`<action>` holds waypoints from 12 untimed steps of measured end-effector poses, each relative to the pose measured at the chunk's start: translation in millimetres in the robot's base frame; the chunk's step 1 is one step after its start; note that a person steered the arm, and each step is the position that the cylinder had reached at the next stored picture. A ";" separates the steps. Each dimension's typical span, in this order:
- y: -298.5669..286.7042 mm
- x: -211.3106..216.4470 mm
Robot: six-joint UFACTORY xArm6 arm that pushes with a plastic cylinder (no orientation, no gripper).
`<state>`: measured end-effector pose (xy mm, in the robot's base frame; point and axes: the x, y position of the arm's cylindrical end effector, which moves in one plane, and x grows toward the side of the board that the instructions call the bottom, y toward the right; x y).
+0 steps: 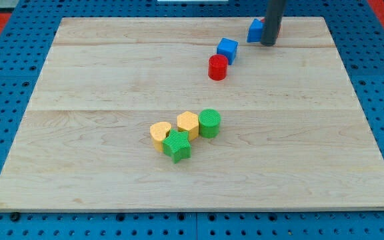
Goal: Push the blue cube into the red circle
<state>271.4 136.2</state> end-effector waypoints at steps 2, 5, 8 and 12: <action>-56.6 9.1; -111.5 19.5; -137.7 57.4; -103.8 155.1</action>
<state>426.5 32.4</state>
